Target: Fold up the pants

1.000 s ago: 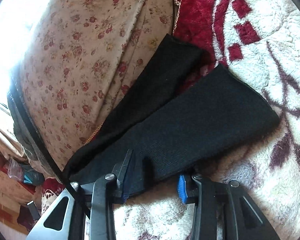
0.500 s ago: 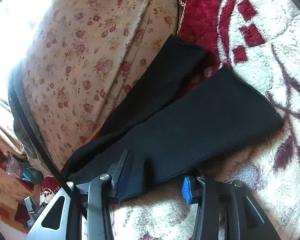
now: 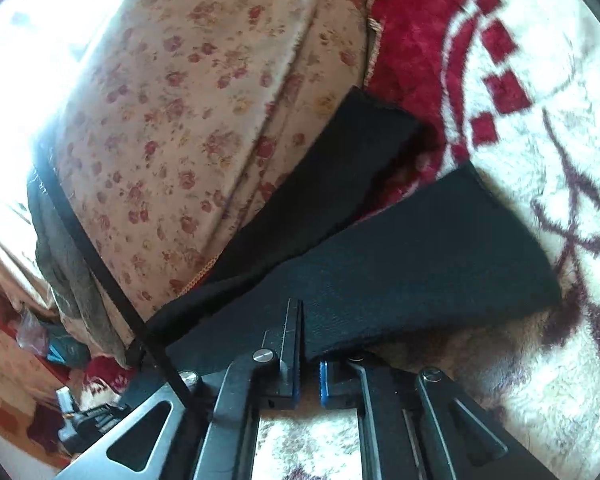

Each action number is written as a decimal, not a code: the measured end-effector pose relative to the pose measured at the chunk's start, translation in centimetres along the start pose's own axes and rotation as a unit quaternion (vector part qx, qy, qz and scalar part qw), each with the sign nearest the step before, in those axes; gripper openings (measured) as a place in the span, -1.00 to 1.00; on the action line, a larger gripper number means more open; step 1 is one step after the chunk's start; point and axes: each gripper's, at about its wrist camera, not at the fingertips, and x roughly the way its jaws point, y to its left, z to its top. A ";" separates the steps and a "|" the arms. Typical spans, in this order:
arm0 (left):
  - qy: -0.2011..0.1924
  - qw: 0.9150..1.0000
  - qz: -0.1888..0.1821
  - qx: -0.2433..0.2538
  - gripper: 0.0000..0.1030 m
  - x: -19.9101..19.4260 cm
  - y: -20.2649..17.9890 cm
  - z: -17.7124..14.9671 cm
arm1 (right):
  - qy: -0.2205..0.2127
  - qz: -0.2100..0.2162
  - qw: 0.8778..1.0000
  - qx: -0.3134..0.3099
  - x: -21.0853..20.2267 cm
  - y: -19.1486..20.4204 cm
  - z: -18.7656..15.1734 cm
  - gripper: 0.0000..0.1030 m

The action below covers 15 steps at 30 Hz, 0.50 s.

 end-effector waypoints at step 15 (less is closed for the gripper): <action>-0.016 0.999 -0.023 0.031 -0.83 -7.5 3.3 -4.0 | 0.028 0.012 0.999 -0.009 -5.6 0.4 -4.0 -0.90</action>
